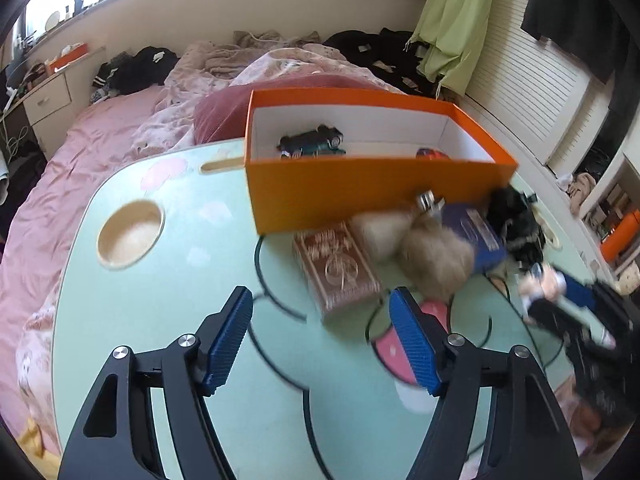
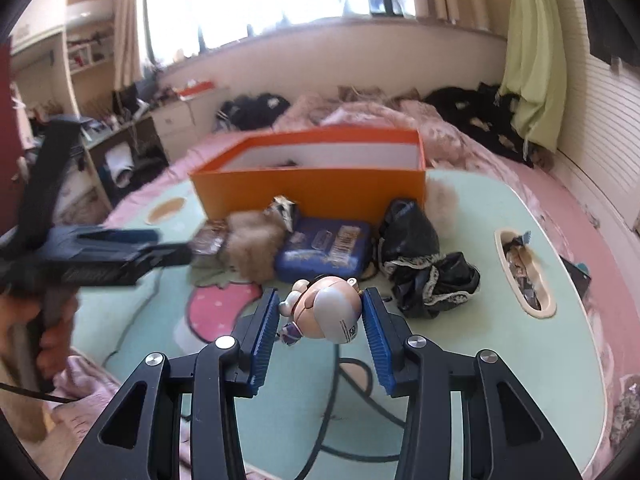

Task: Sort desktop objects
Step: 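Grasp the brown card deck box with left gripper while right gripper grasps the white doll, then release the card deck into the box with left gripper while right gripper releases the doll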

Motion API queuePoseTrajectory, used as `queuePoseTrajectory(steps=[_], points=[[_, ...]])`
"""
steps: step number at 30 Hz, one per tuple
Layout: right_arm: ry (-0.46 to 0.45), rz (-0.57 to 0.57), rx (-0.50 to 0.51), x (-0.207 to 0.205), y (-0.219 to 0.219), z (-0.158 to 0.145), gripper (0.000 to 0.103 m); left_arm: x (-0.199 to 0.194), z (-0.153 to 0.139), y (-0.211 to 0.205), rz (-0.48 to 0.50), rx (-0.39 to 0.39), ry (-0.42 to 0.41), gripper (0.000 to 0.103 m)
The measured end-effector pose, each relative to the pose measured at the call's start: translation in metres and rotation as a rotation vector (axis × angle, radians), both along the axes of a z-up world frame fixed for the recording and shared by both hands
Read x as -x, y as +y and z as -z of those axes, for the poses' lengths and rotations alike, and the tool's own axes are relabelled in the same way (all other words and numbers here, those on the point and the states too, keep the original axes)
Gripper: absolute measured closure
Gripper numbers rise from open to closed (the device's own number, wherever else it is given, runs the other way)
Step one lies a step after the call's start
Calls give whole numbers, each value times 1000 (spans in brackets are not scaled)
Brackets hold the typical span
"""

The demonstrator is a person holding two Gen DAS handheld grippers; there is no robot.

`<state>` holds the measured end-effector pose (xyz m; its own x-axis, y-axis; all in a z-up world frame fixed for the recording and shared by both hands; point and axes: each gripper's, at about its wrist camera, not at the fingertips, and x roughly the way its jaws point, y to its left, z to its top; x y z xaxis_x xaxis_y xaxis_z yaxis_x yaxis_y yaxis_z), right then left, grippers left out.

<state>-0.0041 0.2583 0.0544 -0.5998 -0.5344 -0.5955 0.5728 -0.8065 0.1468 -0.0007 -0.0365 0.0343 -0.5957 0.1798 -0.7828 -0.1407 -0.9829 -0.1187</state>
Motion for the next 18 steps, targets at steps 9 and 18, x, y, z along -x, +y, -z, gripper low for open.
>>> queuePoseTrajectory(steps=[9,18], points=[[-12,8,1,1,0,1,62,22,20,7,26,9,-75,61],[-39,-23,123,24,4,-33,62,-6,-27,-11,54,-73,76,61]])
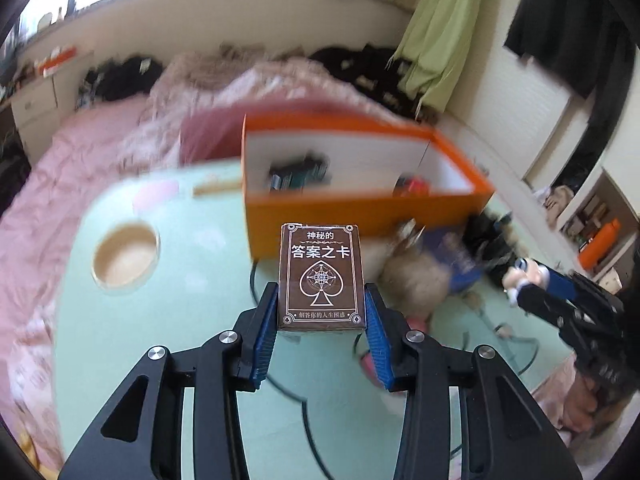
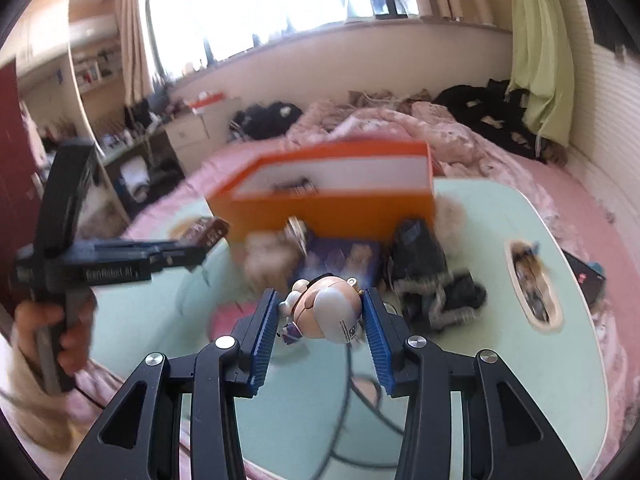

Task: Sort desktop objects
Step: 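Release the card deck into the box with left gripper while right gripper releases the doll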

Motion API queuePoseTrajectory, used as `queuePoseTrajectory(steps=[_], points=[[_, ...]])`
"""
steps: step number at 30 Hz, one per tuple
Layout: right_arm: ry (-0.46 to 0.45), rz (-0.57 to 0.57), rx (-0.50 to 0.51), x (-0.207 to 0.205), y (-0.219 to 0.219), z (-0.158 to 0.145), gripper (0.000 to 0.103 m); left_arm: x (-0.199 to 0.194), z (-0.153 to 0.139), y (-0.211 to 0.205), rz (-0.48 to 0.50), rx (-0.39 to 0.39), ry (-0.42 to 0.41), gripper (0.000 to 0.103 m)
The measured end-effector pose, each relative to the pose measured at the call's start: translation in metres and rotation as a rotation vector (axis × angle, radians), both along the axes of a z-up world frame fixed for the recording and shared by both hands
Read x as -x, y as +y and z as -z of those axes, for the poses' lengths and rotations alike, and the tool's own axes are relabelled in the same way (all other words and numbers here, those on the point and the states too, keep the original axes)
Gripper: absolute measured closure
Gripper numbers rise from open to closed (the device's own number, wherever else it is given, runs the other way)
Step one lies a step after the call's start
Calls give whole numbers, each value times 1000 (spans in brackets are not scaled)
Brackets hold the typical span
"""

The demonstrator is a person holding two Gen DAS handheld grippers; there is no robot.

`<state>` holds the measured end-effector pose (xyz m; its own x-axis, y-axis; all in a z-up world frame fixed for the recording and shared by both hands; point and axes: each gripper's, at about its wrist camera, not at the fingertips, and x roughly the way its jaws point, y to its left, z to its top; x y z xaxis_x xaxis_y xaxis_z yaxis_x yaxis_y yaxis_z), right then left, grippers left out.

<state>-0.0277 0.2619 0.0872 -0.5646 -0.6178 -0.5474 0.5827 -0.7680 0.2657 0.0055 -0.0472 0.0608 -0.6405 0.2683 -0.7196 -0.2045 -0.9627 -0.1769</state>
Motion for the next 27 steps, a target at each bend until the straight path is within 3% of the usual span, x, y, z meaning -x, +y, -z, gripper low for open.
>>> queuePoseTrajectory(steps=[4,6,10,13,15,18,21,22,24,27], points=[[49,33,39,39,-14,-41,62,22,-33,14,12,-8,73,61],[32,36,58,61,-22,-47,62,40,-41,22,8,-5,84,61],[-37,11,40,104,-45,-31,61,75,-30,31,-1,-23,52,61],[-144,23,50,117,-46,-9,61,90,-8,34,-4,-26,-41,54],[-157,15,77,112,-42,-4,61,85,-3,35,-1,-17,-19,50],[-105,19,73,93,-35,-10,58,74,-6,32,-4,-15,-3,46],[-42,24,56,70,-28,-17,47,57,-20,23,16,-40,14,46],[-26,19,44,60,-25,-18,43,46,-27,20,20,-24,35,46],[-9,8,8,41,-23,-17,35,29,-34,17,33,14,47,34],[-5,4,-83,13,-20,-6,34,-1,-31,15,84,55,10,28]])
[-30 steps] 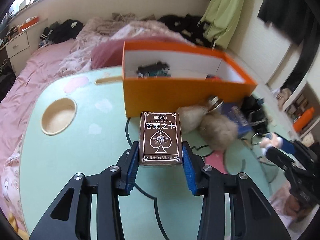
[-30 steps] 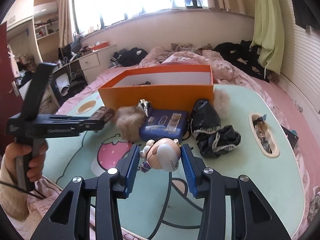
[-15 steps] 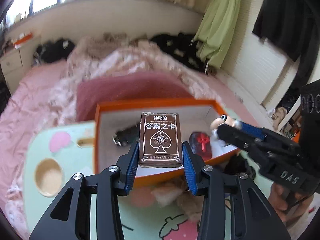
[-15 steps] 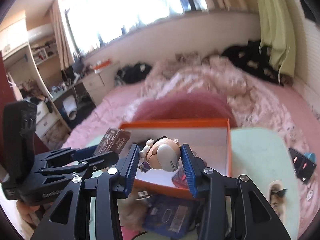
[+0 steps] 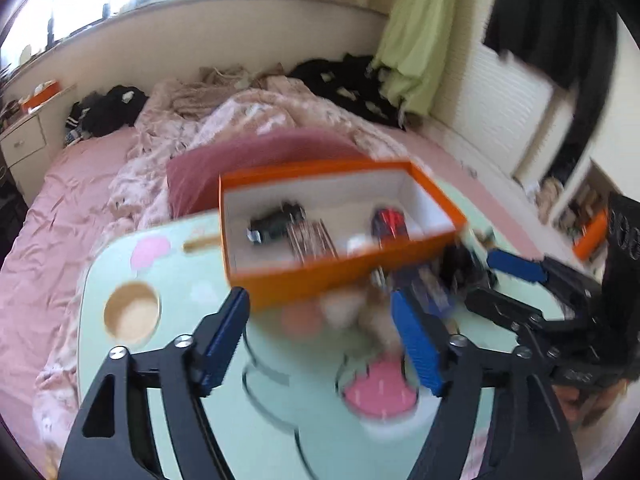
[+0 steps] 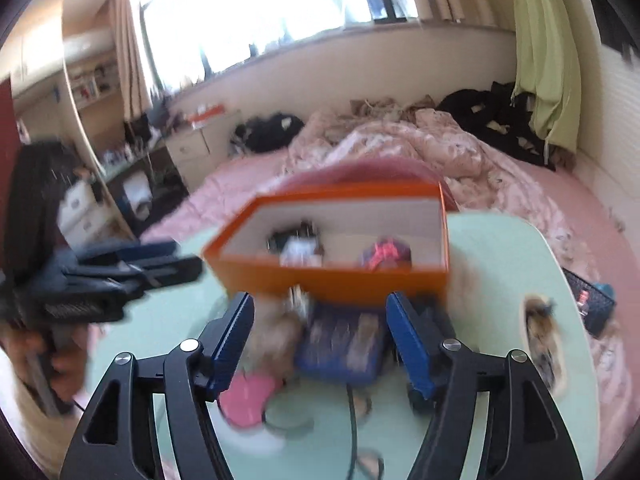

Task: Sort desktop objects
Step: 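Release the card deck into the box with left gripper while right gripper releases the doll, then grasp the black lace pouch with right gripper while left gripper grasps the brown pompom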

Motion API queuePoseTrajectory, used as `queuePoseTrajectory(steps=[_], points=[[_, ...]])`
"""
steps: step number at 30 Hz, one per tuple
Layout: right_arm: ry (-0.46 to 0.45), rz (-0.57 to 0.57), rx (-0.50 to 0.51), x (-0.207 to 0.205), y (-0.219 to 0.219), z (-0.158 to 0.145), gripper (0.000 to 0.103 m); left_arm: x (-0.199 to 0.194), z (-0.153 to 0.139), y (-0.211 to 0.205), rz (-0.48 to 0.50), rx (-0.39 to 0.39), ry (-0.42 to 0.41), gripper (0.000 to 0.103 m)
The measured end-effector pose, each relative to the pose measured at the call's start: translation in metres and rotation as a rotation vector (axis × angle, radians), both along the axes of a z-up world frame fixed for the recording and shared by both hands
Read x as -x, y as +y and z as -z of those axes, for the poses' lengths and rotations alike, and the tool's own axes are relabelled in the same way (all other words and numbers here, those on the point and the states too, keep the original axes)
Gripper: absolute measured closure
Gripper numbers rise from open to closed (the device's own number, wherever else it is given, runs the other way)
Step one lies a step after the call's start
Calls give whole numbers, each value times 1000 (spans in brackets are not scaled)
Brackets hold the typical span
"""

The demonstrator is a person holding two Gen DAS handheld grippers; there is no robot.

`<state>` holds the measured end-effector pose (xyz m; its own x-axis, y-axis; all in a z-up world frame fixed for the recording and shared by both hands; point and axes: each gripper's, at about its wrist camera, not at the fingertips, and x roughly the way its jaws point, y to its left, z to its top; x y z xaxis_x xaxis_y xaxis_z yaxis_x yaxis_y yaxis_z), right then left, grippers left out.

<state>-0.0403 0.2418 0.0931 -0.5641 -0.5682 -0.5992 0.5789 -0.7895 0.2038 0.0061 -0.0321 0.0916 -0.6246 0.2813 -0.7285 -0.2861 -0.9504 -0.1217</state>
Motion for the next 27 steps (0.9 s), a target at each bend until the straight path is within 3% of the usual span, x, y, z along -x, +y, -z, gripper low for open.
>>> queuePoseTrajectory(steps=[5,10,13,17,27], points=[[-42,33,-140,-20,-1,32,29,-27,42,13,-11,50,-67,28],[-92,80,-228,-16,5,57,29,-30,75,20,-14,-7,-158,27],[-69,114,-258,-19,8,63,19,-33,79,23,-69,58,-116,25],[-63,120,-272,-20,8,65,9,-34,89,26,-122,100,-99,0],[-64,123,-272,-21,7,65,3,-29,89,23,-110,95,-76,0]])
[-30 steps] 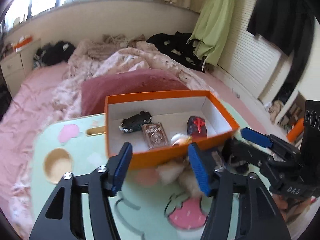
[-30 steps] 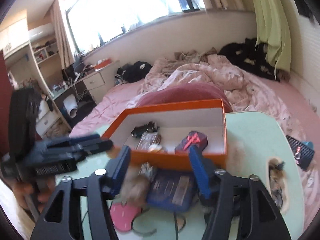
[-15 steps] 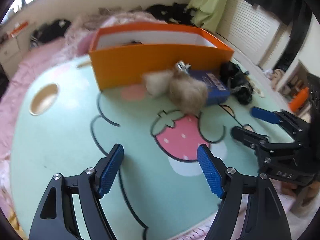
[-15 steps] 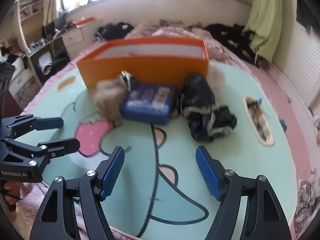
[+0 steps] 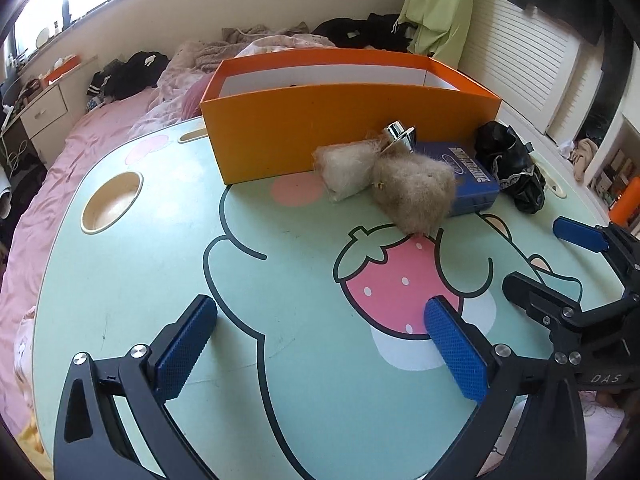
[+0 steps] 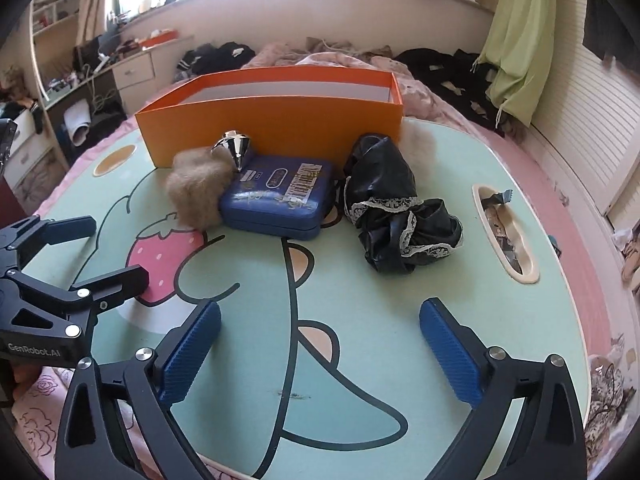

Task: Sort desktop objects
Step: 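Grasp the black lace pouch with right gripper while left gripper grasps the brown pompom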

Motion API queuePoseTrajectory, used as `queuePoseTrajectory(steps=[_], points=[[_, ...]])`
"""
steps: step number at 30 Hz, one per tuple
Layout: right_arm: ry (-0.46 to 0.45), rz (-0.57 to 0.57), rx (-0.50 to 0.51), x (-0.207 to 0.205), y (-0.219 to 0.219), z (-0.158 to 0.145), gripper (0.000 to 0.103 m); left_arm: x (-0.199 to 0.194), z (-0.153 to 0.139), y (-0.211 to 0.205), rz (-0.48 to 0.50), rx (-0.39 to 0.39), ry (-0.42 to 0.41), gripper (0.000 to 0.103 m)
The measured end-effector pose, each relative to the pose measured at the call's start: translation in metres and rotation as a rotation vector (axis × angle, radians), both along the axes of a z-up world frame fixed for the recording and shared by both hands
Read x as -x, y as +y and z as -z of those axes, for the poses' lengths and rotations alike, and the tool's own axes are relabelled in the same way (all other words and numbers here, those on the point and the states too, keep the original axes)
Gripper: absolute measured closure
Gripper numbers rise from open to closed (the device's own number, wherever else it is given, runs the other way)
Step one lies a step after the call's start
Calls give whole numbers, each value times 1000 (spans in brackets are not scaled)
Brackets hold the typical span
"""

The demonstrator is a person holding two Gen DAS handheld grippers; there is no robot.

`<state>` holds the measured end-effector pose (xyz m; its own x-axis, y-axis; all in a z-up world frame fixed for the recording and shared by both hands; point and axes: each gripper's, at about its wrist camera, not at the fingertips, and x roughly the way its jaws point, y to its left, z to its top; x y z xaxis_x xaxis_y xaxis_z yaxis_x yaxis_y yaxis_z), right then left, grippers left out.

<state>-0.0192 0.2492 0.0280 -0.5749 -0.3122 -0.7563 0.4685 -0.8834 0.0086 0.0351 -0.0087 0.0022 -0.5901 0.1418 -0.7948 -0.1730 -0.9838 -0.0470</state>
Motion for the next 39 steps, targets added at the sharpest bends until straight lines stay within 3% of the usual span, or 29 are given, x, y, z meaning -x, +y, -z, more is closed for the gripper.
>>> queuePoseTrajectory(steps=[14,16,17,19,21,23,25,27,31,34,36,37,39], points=[[12,-8,11,-4,-3,0,1,1,0,0,1,-1,1,0],[36,-15,52,-6,4,-7,21,0,0,1,1,-2,1,0],[53,-25,82,-6,9,-14,24,0,0,1,1,-1,1,0],[120,-9,144,-3,30,-33,27,1,-1,1,1,-1,2,0],[153,82,176,12,58,-47,27,0,0,1,1,-1,1,0],[119,198,212,37,86,-53,34,0,0,1,1,-1,1,0],[25,279,273,66,110,-49,50,1,0,1,1,-1,1,0],[-37,262,323,81,113,-43,53,0,0,1,2,-1,1,0],[-91,114,339,86,78,-34,53,0,0,1,2,-1,2,0],[-106,39,292,84,51,-26,47,0,0,1,2,-2,2,0],[-103,11,201,86,32,-18,48,0,0,1,2,-1,2,0],[-94,-6,155,83,23,-14,63,0,0,1,0,-1,1,0],[-75,-38,147,73,19,-14,71,1,-1,1,-4,2,-3,0]])
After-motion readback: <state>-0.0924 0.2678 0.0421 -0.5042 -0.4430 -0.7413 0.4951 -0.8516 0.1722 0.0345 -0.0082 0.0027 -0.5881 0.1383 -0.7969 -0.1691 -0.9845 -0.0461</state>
